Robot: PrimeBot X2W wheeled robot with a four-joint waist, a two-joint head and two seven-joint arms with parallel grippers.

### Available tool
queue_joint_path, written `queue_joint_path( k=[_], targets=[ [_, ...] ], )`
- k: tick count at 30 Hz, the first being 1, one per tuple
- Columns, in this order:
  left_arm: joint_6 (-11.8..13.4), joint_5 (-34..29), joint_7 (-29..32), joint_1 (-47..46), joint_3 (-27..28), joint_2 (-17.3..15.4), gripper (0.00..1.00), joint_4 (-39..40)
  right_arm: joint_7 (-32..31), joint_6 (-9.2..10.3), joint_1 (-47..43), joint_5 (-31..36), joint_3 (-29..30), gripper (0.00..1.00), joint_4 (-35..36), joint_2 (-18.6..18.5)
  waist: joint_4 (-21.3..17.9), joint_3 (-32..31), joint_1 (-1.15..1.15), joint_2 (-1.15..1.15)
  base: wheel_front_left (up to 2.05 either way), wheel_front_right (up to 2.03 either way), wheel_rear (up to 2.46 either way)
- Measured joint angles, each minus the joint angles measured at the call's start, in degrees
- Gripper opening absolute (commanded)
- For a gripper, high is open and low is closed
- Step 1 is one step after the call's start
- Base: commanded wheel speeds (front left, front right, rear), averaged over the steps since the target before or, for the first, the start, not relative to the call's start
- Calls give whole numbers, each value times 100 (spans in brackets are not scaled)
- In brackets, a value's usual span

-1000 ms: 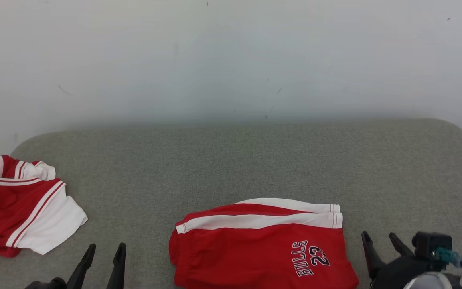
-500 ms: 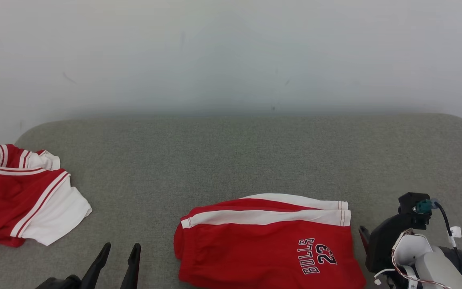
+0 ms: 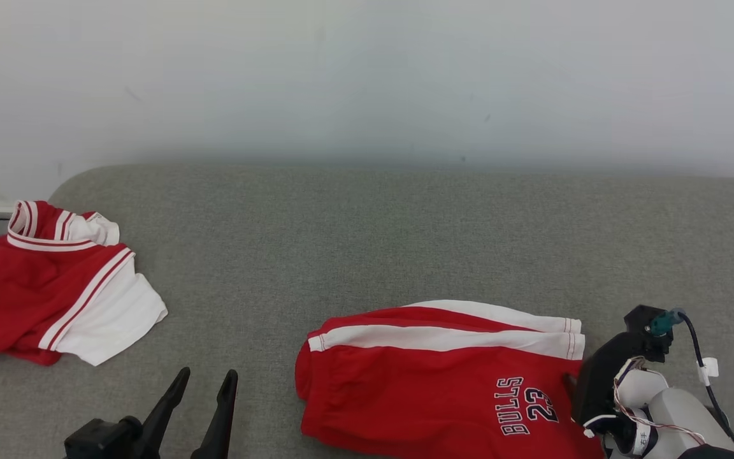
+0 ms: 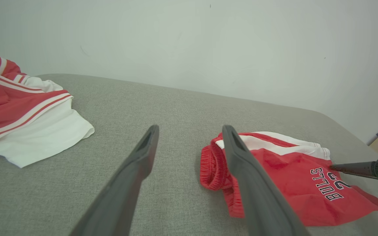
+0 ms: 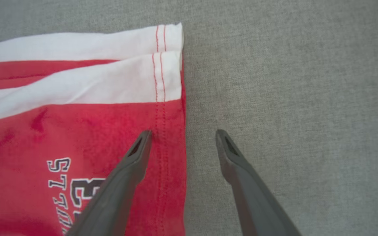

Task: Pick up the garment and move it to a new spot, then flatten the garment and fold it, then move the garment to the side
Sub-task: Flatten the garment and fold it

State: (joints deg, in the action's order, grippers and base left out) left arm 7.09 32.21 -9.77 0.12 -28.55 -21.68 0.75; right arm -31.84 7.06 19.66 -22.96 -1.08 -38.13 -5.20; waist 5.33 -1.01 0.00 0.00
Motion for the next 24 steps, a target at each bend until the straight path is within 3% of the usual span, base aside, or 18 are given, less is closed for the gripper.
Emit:
queue_joint_path(
  k=[9, 11, 12, 13, 14, 16, 19, 24],
  targets=[
    [-11, -2, 16, -70, 1, 9, 100, -118, 7, 3, 231, -19, 107, 98, -466, 54, 185, 59, 0, 0, 0, 0, 0],
    [-11, -2, 16, -70, 9, 2, 100, -134, 9, 5, 289, -21, 110, 82, -549, 62, 202, 60, 0, 0, 0, 0, 0],
    [-11, -2, 16, -70, 9, 2, 100, -142, 10, 5, 322, -23, 110, 65, -595, 65, 209, 59, 0, 0, 0, 0, 0],
    [-11, -1, 16, -70, 9, 2, 100, -153, 14, 5, 344, -24, 111, 61, -624, 68, 215, 57, 0, 0, 0, 0, 0],
    [-12, -1, 16, -70, 10, 2, 100, -165, 15, 5, 357, -30, 112, 48, -655, 75, 221, 54, 0, 0, 0, 0, 0],
    [-13, -1, 16, -71, 10, 2, 100, -185, 16, 5, 391, -74, 115, 36, -736, 87, 232, 48, 0, 0, 0, 0, 0],
    [-60, -1, 15, -71, 15, 1, 100, -209, 48, 5, 454, -77, 116, 0, -835, 100, 246, 38, 0, 0, 0, 0, 0],
    [-62, 8, 8, -71, 33, -5, 100, -265, 118, 5, 491, -122, 126, 0, -966, 120, 259, 23, 0, 0, 0, 0, 0]
  ],
)
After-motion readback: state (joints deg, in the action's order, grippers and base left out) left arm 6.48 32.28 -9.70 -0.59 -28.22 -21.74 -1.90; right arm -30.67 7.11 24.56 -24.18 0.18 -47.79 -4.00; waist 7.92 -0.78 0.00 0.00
